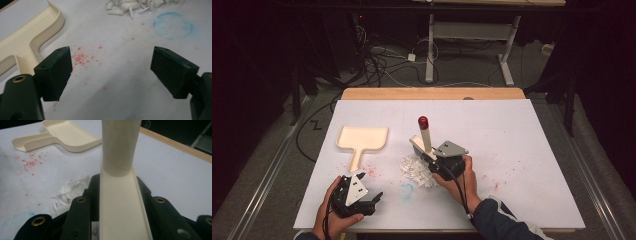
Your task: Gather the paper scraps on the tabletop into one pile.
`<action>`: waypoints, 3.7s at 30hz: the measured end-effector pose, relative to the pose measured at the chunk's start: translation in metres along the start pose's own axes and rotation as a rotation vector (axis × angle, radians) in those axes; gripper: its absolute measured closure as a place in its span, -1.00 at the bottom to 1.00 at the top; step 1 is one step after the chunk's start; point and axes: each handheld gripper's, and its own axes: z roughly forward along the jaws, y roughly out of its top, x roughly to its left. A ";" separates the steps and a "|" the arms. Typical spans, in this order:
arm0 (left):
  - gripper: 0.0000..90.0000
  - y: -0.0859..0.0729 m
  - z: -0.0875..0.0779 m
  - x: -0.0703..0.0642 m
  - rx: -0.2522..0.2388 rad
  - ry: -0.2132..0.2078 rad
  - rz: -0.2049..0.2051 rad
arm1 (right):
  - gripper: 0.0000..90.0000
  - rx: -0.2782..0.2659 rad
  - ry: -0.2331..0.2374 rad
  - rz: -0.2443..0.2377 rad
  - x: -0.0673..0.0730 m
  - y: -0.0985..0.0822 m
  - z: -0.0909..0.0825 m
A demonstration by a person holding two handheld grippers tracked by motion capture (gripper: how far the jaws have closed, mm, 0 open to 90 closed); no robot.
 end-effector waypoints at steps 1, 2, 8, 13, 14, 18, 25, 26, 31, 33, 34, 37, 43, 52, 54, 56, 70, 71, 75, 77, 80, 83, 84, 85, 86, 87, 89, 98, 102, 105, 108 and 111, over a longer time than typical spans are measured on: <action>-0.62 0.000 0.000 0.000 0.001 -0.001 0.000 | 0.50 -0.002 -0.003 0.001 -0.002 0.000 -0.002; -0.62 0.000 0.000 0.000 0.003 -0.002 -0.002 | 0.50 -0.012 0.001 0.003 -0.006 0.001 -0.004; -0.62 0.000 0.000 -0.001 0.008 0.002 0.005 | 0.50 -0.045 0.033 -0.004 -0.028 0.005 -0.033; -0.62 0.000 0.000 -0.001 0.013 0.004 0.006 | 0.50 -0.023 0.083 -0.034 -0.044 -0.005 -0.068; -0.62 0.000 0.000 -0.001 0.016 0.004 0.009 | 0.50 -0.011 0.091 -0.036 -0.047 -0.009 -0.074; -0.62 0.001 0.000 -0.003 0.016 0.003 0.010 | 0.50 0.047 0.131 -0.025 -0.057 -0.023 -0.096; -0.62 0.002 0.001 -0.004 0.019 -0.003 0.020 | 0.50 0.144 0.198 -0.046 -0.044 -0.040 -0.108; -0.62 0.002 0.002 -0.004 0.019 -0.005 0.021 | 0.50 0.144 0.210 -0.043 -0.040 -0.041 -0.107; -0.62 0.002 0.002 -0.003 0.023 -0.011 0.027 | 0.50 0.142 0.247 -0.098 -0.020 -0.035 -0.087; -0.62 0.002 0.003 -0.003 0.023 -0.012 0.027 | 0.50 0.132 0.238 -0.108 -0.015 -0.032 -0.077; -0.62 0.002 0.002 -0.003 0.023 -0.013 0.026 | 0.50 0.124 0.240 -0.109 -0.014 -0.030 -0.073; -0.62 0.001 0.003 -0.002 0.022 -0.013 0.024 | 0.50 0.099 0.224 -0.095 -0.014 -0.025 -0.068; -0.62 0.000 0.002 -0.003 0.028 -0.016 0.010 | 0.50 0.034 0.213 -0.051 -0.031 -0.020 -0.084; -0.62 0.002 0.004 -0.005 0.040 -0.008 0.019 | 0.50 0.009 0.199 -0.053 -0.062 -0.027 -0.123; -0.62 0.003 0.005 -0.006 0.043 -0.007 0.025 | 0.50 0.009 0.190 -0.044 -0.068 -0.030 -0.130; -0.62 0.003 0.005 -0.006 0.038 -0.005 0.026 | 0.50 0.016 0.195 -0.047 -0.074 -0.032 -0.136; -0.62 0.003 0.004 -0.007 0.040 0.002 0.039 | 0.50 0.072 0.267 -0.023 -0.090 -0.052 -0.168; -0.62 0.003 0.004 -0.008 0.041 0.002 0.040 | 0.50 0.073 0.280 -0.019 -0.090 -0.054 -0.170; -0.62 0.003 0.004 -0.008 0.043 -0.001 0.043 | 0.50 0.096 0.332 -0.002 -0.092 -0.060 -0.177; -0.62 0.003 0.004 -0.008 0.046 -0.003 0.043 | 0.50 0.114 0.345 -0.010 -0.093 -0.062 -0.179; -0.62 0.003 0.005 -0.009 0.046 -0.006 0.043 | 0.50 0.149 0.395 0.008 -0.096 -0.066 -0.178; -0.62 0.003 0.006 -0.009 0.048 -0.010 0.045 | 0.49 0.198 0.419 0.008 -0.099 -0.069 -0.173; -0.62 0.004 0.006 -0.009 0.050 -0.011 0.047 | 0.50 0.212 0.420 0.009 -0.100 -0.070 -0.170; -0.62 0.004 0.006 -0.009 0.052 -0.012 0.047 | 0.49 0.226 0.427 0.017 -0.102 -0.071 -0.167; -0.62 0.004 0.007 -0.010 0.053 -0.013 0.048 | 0.49 0.229 0.432 0.021 -0.104 -0.071 -0.164; -0.62 0.004 0.007 -0.010 0.053 -0.016 0.049 | 0.49 0.238 0.436 0.031 -0.106 -0.072 -0.161; -0.62 0.004 0.008 -0.010 0.058 -0.018 0.053 | 0.49 0.258 0.433 0.053 -0.113 -0.073 -0.153; -0.62 0.004 0.009 -0.012 0.063 -0.025 0.053 | 0.29 0.337 0.433 0.092 -0.158 -0.075 -0.117; -0.62 0.004 0.010 -0.012 0.067 -0.028 0.053 | 0.15 0.371 0.441 0.090 -0.175 -0.075 -0.100; -0.62 0.004 0.010 -0.011 0.066 -0.031 0.053 | 0.05 0.393 0.392 0.036 -0.184 -0.074 -0.093; -0.62 0.003 0.010 -0.011 0.065 -0.035 0.051 | -0.03 0.406 0.373 0.013 -0.186 -0.073 -0.087; -0.62 0.004 0.010 -0.012 0.069 -0.037 0.055 | -0.11 0.461 0.343 -0.033 -0.185 -0.069 -0.082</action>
